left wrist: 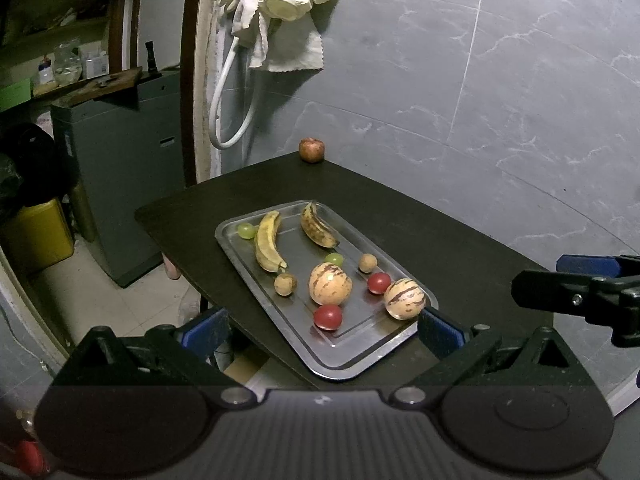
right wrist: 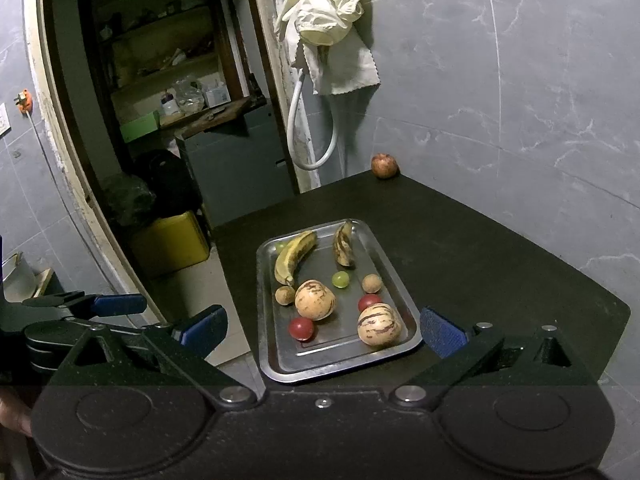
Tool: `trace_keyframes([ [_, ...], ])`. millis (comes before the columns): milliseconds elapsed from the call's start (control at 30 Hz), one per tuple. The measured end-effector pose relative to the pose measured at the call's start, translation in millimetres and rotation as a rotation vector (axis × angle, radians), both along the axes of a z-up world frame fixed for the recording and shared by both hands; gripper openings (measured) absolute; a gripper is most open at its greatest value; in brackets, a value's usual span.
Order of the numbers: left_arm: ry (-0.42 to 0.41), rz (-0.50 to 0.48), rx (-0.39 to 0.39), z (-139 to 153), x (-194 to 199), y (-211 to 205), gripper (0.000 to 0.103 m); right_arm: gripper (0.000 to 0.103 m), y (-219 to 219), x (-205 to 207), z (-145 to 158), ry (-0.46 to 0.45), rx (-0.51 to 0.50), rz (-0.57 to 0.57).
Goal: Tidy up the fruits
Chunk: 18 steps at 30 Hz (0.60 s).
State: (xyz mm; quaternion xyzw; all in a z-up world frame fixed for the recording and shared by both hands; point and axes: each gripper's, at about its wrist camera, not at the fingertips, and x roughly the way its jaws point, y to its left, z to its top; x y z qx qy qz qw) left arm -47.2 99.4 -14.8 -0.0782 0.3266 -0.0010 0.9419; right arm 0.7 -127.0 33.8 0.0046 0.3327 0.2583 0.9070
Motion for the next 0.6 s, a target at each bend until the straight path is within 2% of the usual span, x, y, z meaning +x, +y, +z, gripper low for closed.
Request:
trace_keyframes([
  [600, -0.005, -0.003, -0.005, 0.3, -1.0, 0.5, 0.103, 0.102, -1.0, 0.3, -0.1, 0.002, -0.001, 0.001],
])
